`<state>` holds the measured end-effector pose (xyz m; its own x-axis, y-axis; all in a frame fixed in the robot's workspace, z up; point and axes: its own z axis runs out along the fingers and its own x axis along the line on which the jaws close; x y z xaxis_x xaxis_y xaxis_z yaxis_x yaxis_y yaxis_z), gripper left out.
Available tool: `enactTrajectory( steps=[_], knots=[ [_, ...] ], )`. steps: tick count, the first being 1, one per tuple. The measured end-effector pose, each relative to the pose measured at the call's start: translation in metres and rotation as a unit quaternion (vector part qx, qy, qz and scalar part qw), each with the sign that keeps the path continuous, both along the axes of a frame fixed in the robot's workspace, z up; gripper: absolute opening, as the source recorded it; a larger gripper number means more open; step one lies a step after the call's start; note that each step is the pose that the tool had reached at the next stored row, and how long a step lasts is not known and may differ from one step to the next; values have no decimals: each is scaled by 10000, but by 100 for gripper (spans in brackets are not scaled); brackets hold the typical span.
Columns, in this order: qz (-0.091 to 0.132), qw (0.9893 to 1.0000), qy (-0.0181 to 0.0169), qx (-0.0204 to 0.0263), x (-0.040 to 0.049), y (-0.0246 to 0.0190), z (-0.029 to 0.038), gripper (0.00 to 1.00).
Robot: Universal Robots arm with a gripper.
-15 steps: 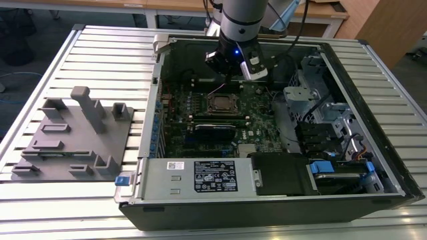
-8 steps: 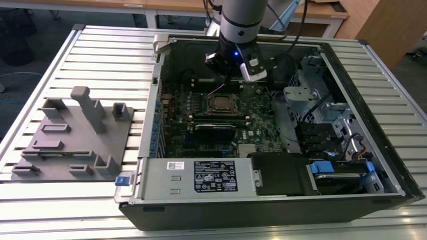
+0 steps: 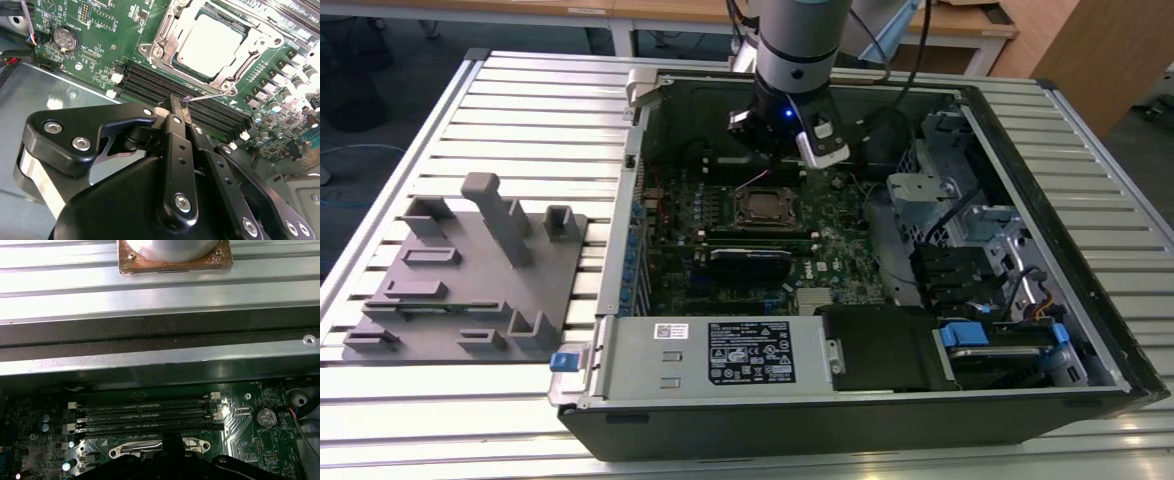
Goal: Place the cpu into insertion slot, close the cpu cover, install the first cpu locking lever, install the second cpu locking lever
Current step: 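Install the first cpu locking lever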
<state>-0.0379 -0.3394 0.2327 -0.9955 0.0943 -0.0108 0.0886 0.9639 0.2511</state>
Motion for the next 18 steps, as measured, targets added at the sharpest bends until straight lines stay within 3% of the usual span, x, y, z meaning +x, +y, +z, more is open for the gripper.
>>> enactTrajectory(
  steps=[18],
  knots=[
    [2, 10000, -20, 1, -1, 0, -29, 10]
  ],
)
